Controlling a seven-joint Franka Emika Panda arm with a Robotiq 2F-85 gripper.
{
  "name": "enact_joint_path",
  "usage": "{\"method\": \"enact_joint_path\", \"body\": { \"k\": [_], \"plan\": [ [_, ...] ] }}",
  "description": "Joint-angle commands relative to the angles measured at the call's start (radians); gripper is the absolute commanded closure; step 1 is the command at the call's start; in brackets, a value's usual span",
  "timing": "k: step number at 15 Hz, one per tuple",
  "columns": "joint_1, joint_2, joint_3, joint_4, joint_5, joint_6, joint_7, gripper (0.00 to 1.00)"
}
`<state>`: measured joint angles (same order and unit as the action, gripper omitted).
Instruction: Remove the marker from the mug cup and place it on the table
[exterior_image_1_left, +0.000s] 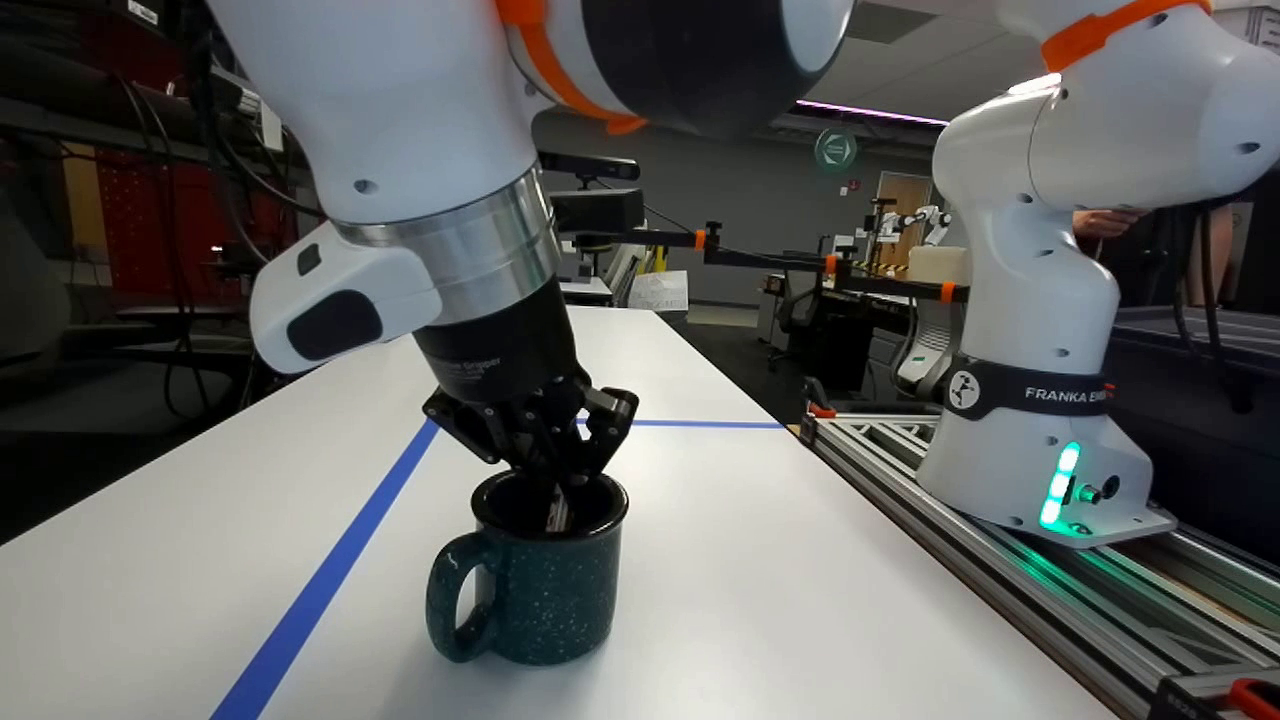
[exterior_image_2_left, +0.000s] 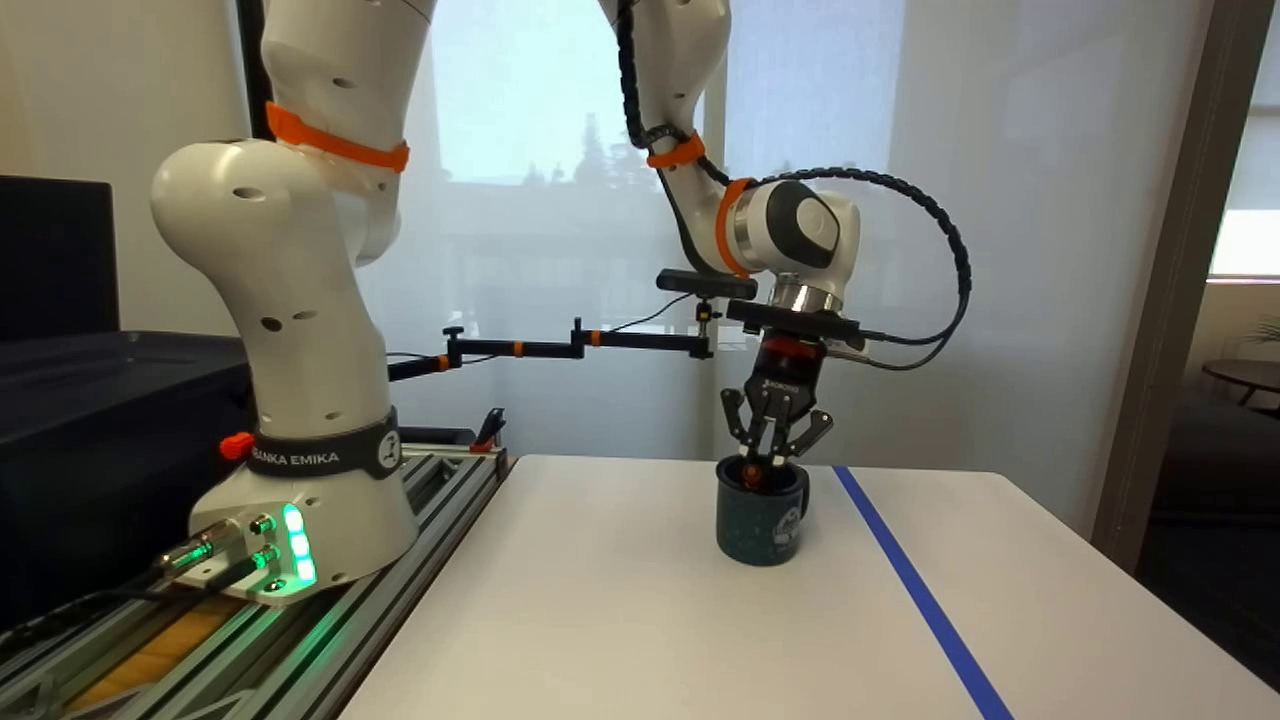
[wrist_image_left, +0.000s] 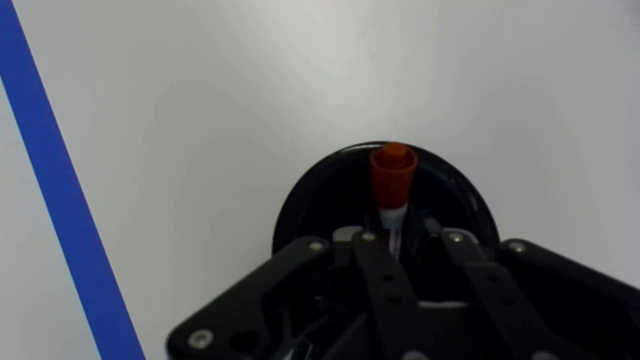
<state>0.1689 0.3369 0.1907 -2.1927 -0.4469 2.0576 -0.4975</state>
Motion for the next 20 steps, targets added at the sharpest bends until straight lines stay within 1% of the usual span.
{"method": "enact_joint_path", "body": {
  "k": [1,4,6,11,15,17,20],
  "plan": [
    [0.007,-0.100,0.029,-0.037,0.023,-0.027,-0.020,0.95],
    [0.009,-0.216,0.051,-0.088,0.054,-0.052,-0.015,0.95],
    [0.005,-0.286,0.052,-0.118,0.072,-0.076,-0.014,0.95],
    [0.000,-0.440,0.019,-0.207,0.113,-0.100,-0.003,0.95],
    [-0.005,-0.545,-0.020,-0.278,0.093,-0.110,0.028,0.95],
    [-0.016,-0.564,-0.048,-0.308,0.086,-0.089,0.040,0.95],
    [-0.054,-0.538,-0.095,-0.347,0.050,-0.034,0.107,0.95]
  ]
}}
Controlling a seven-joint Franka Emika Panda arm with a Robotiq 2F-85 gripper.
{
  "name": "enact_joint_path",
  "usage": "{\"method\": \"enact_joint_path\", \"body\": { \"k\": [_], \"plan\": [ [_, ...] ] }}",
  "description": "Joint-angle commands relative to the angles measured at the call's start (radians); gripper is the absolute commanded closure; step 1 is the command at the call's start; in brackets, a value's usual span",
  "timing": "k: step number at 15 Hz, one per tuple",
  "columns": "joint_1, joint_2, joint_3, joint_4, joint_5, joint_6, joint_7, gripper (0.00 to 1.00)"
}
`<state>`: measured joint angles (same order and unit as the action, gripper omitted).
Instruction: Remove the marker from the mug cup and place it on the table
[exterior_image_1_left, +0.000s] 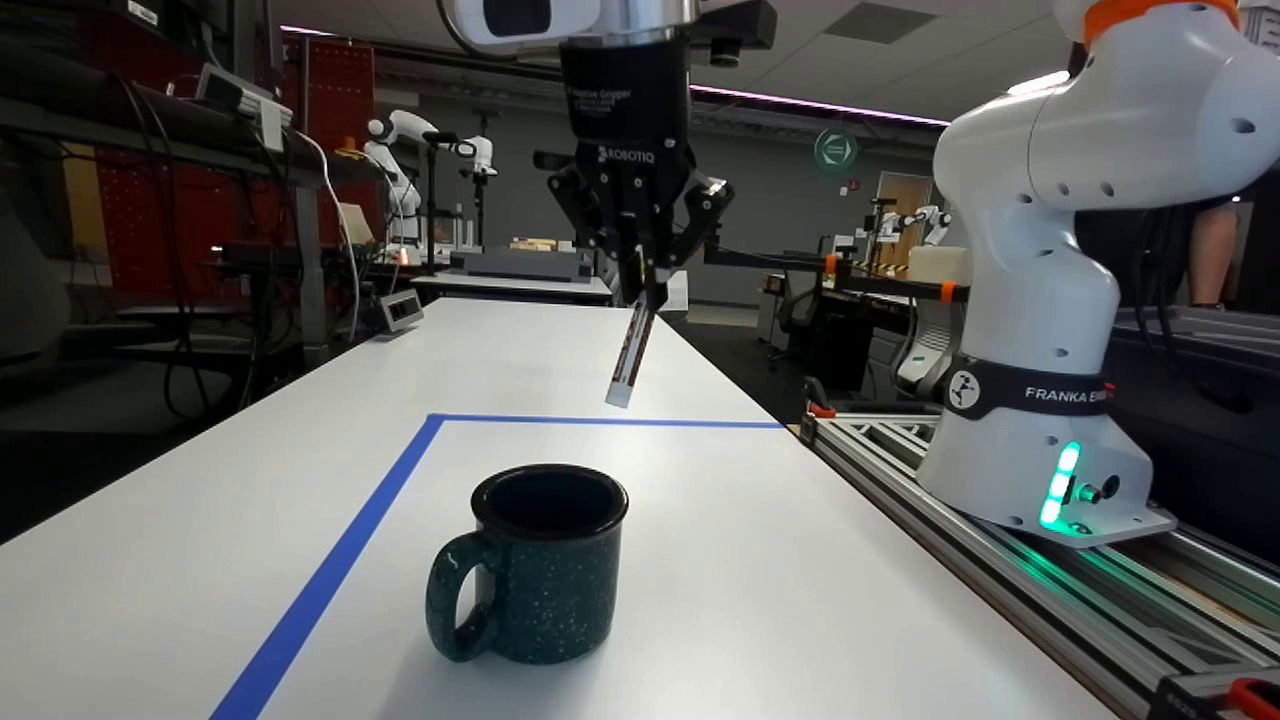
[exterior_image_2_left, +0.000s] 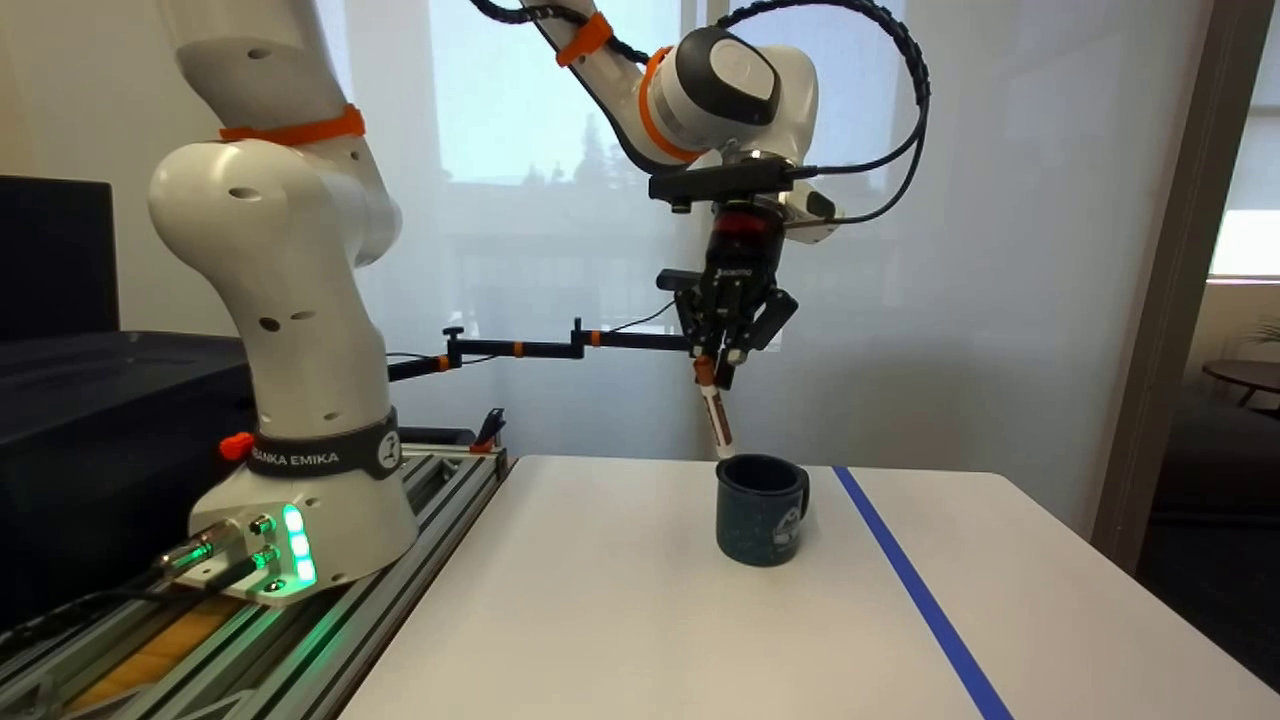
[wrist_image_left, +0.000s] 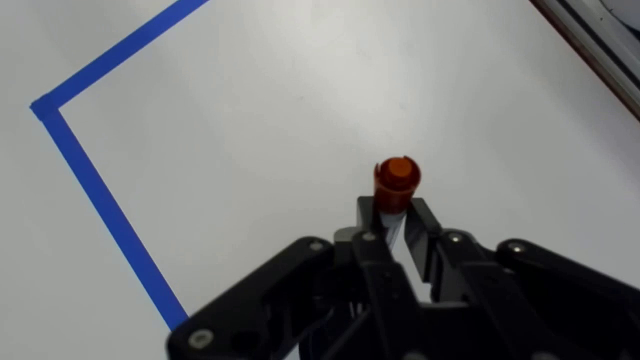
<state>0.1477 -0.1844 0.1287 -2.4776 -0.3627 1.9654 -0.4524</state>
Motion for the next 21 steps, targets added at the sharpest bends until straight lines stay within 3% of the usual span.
{"method": "enact_joint_path", "body": {
  "k": [1,7,12,21],
  "plan": [
    [-0.050,0.004,-0.048,-0.071,-0.058,0.084,0.093,0.95],
    [-0.135,0.177,-0.129,-0.095,-0.119,0.353,0.157,0.95],
    [-0.146,0.315,-0.140,-0.074,-0.129,0.527,0.180,0.95],
    [-0.148,0.453,-0.139,-0.055,-0.095,0.551,0.125,0.95]
  ]
}}
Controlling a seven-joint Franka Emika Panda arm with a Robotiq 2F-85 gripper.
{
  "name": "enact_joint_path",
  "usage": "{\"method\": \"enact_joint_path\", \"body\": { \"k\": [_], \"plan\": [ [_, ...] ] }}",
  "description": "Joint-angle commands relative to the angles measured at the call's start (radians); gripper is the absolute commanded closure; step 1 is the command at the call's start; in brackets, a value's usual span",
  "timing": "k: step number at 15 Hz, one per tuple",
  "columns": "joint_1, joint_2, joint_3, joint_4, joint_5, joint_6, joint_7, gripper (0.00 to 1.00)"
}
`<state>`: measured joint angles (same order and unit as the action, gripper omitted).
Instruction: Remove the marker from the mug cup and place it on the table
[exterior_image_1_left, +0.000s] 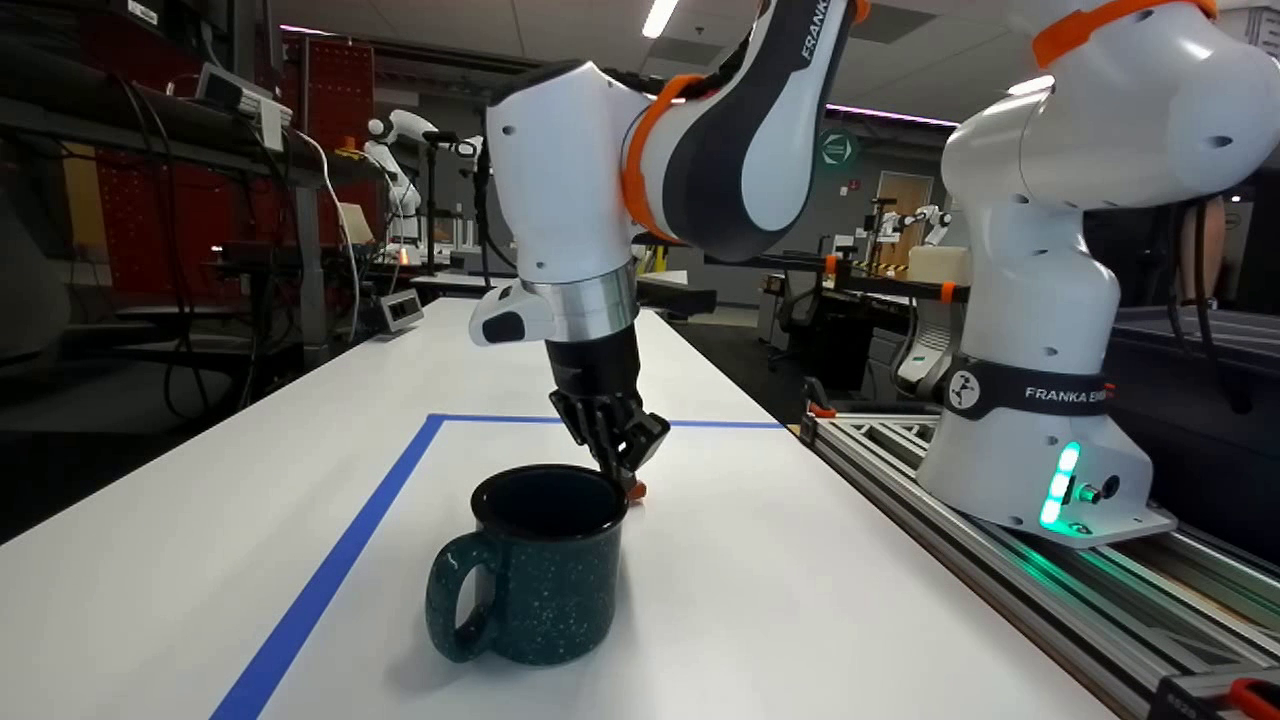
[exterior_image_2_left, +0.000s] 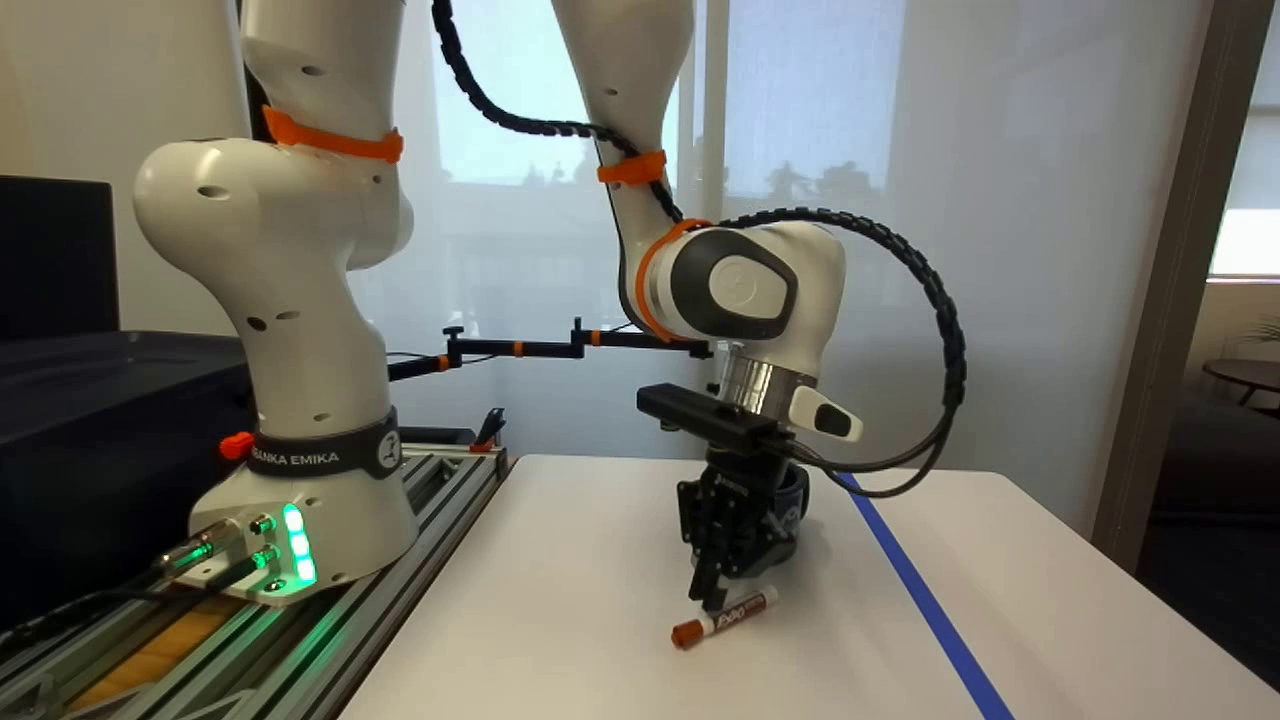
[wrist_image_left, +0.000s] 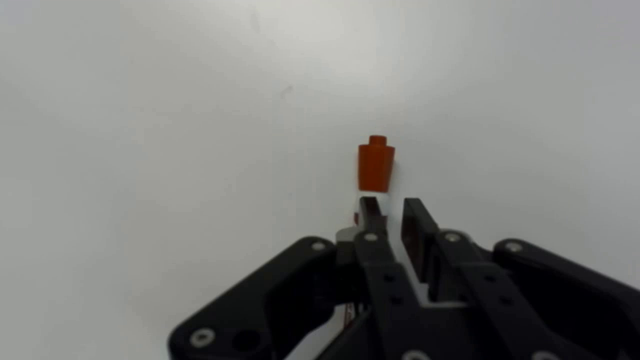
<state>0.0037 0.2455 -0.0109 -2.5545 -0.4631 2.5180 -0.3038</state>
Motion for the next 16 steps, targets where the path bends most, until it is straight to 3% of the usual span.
{"method": "enact_joint_path", "body": {
  "k": [1,4,5,6,13,16],
  "plan": [
    [-0.001,0.023,-0.001,0.026,0.002,-0.007,-0.021,0.95],
    [-0.001,0.010,0.004,0.031,0.012,-0.024,-0.028,0.95],
    [0.000,-0.004,0.009,0.027,0.020,-0.033,-0.034,0.56],
    [0.000,-0.018,0.012,0.021,0.026,-0.036,-0.036,0.55],
    [0.005,-0.329,0.050,-0.075,0.165,-0.266,-0.119,0.04],
    [0.016,-0.475,0.044,-0.090,0.215,-0.370,-0.040,0.00]
  ]
}}
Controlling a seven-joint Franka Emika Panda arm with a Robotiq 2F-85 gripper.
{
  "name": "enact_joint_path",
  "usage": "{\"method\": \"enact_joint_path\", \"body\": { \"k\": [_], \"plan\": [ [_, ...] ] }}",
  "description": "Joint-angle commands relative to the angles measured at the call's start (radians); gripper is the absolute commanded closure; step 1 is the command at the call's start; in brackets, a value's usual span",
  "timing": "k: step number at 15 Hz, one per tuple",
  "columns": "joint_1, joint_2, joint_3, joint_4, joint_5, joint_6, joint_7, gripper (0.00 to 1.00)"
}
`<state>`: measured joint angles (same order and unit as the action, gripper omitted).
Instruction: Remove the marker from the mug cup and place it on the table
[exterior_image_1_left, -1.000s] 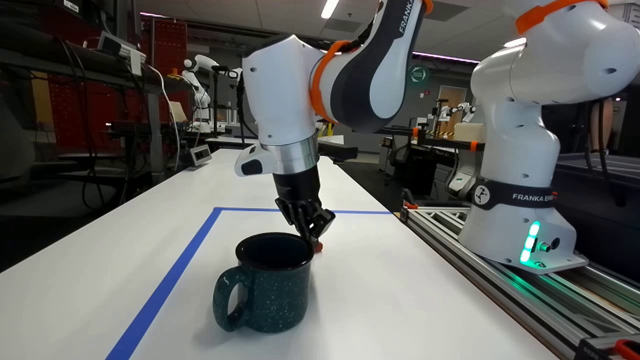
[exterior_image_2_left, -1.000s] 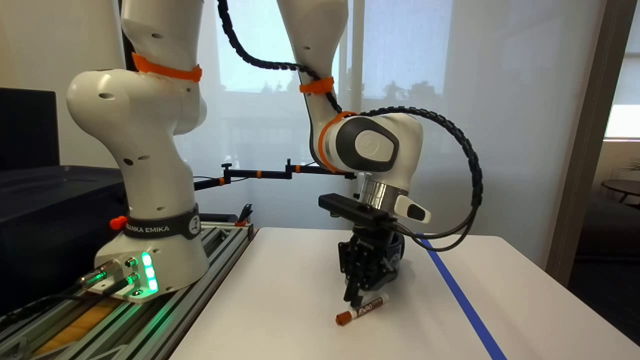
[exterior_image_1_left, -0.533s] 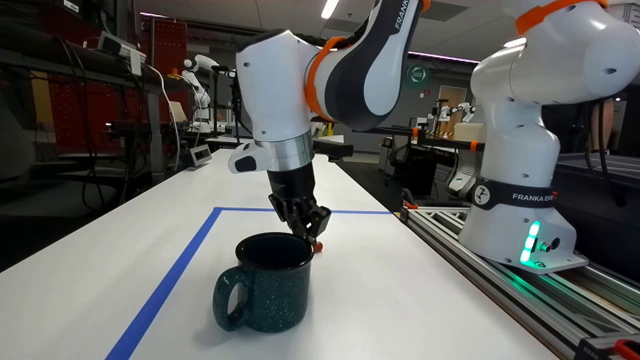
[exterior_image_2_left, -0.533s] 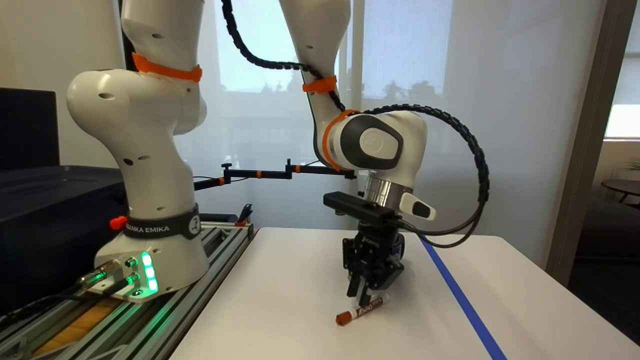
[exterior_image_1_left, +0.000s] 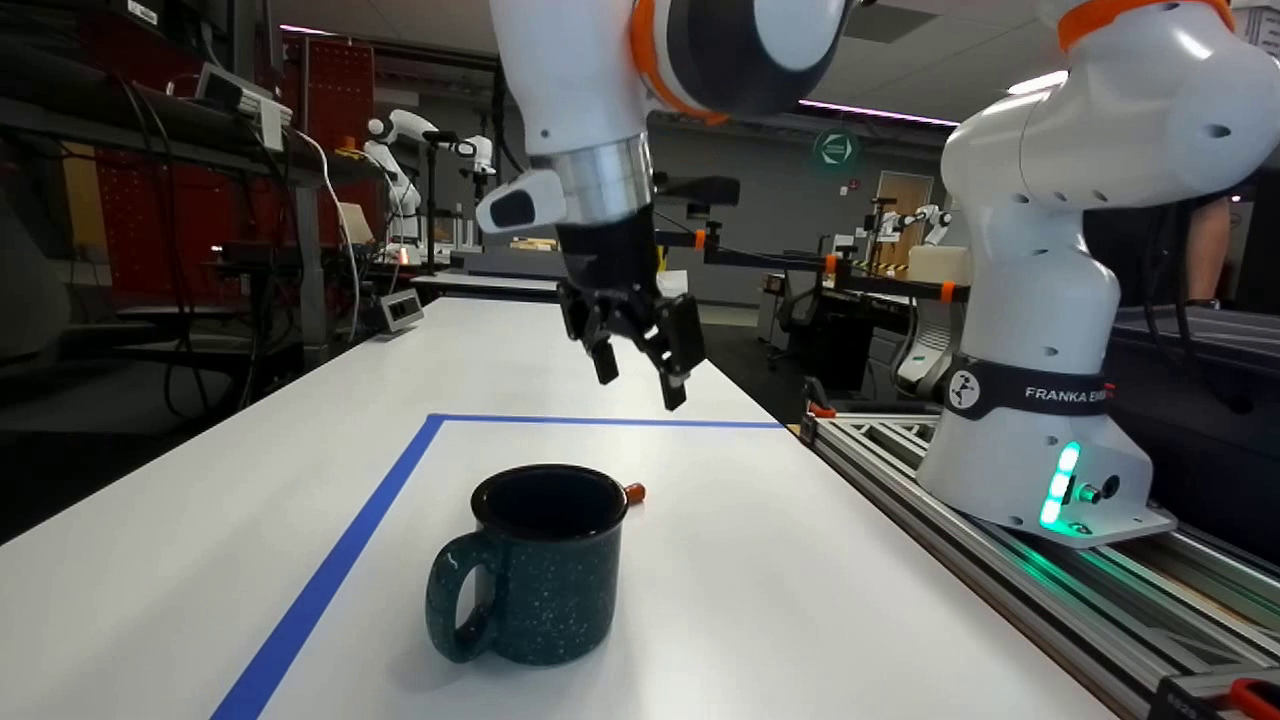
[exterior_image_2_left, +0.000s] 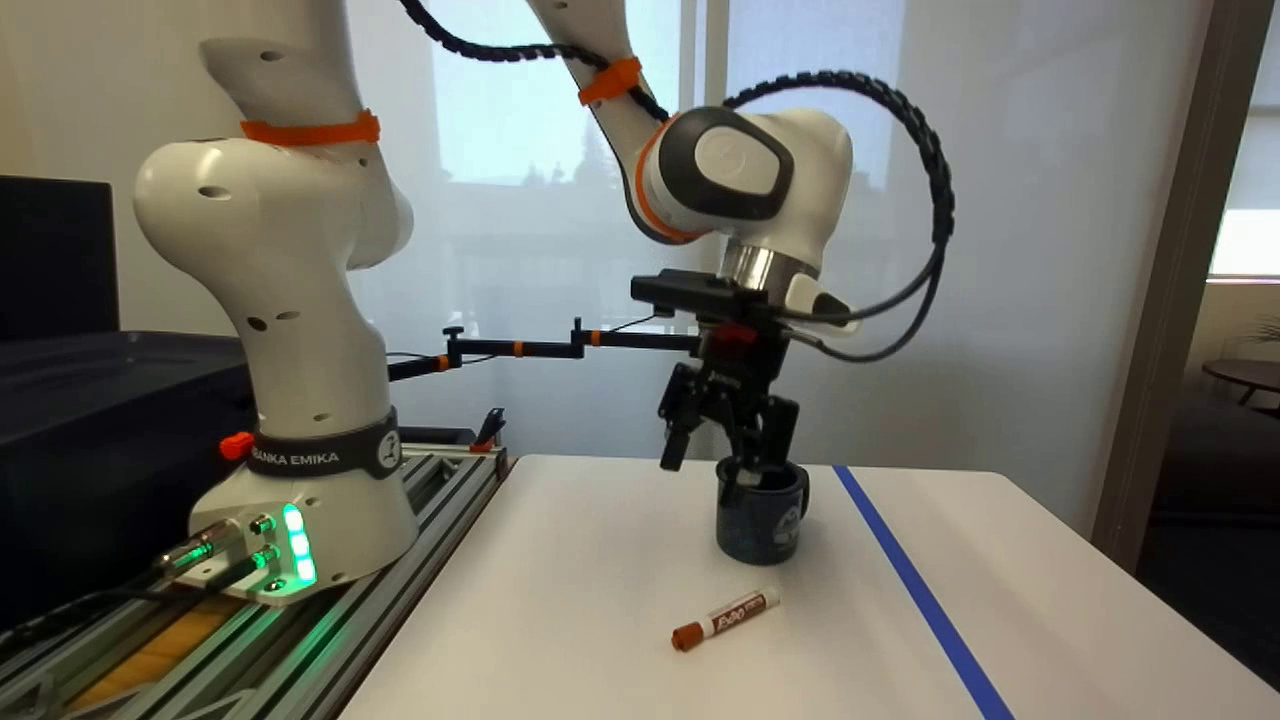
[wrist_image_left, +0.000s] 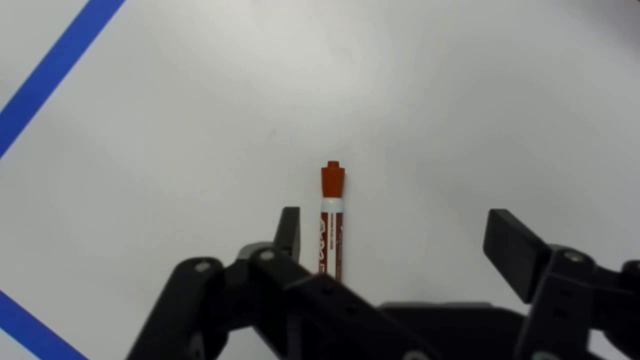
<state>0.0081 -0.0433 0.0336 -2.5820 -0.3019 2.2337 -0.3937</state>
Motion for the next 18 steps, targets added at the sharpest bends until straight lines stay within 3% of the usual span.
{"method": "enact_joint_path", "body": {
  "k": [1,5,6,18],
  "plan": [
    [0.016,-0.221,-0.002,-0.062,0.081,-0.097,0.084,0.00],
    [0.049,-0.286,-0.001,-0.047,0.218,-0.049,0.183,0.00],
    [0.033,-0.233,-0.008,-0.021,0.151,-0.075,0.139,0.00],
    [0.048,-0.258,-0.005,-0.021,0.194,-0.067,0.177,0.00]
  ]
}}
